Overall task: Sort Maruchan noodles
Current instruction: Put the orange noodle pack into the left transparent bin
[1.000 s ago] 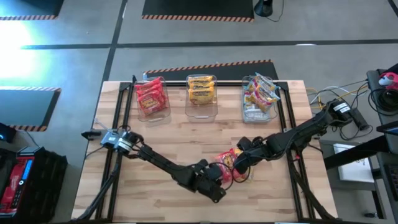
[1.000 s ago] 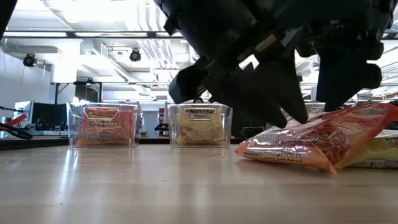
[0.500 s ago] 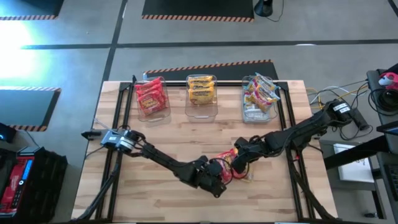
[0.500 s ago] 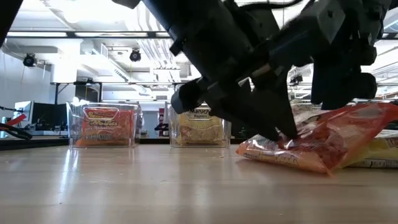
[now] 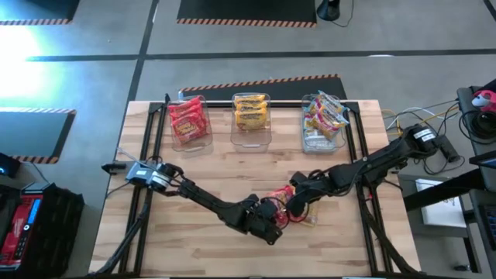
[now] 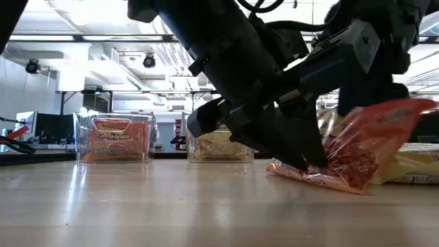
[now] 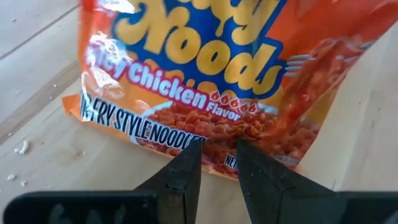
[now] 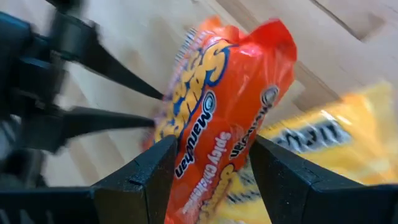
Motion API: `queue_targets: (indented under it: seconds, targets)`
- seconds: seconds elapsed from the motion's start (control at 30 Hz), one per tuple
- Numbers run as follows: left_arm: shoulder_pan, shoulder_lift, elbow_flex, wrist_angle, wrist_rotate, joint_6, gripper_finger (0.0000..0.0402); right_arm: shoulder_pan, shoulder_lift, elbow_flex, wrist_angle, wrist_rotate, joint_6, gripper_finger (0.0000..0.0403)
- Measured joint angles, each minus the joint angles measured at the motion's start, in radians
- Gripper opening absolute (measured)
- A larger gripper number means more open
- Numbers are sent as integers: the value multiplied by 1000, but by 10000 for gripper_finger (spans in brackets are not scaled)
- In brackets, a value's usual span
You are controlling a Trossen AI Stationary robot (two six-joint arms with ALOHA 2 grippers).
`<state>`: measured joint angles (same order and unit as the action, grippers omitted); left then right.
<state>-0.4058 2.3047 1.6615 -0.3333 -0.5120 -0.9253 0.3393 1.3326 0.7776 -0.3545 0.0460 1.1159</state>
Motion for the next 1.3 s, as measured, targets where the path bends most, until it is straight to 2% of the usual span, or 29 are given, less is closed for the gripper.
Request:
queue_targets:
  seconds: [0.5, 0.8, 0.9, 1.3]
  targets:
    - [1, 4, -3, -27, 3, 0, 84, 0, 135, -1, 188, 0, -1, 189]
    - [-11, -18, -1, -33, 0, 0, 84, 0, 122, -1, 195, -31, -13, 131]
    - [-23, -42, -1, -42, -3, 22, 84, 0, 114, 0, 189, -33, -22, 124]
    - [-63, -136, 0, -293, -59, 9, 84, 0, 109, 0, 178, -105, -121, 128]
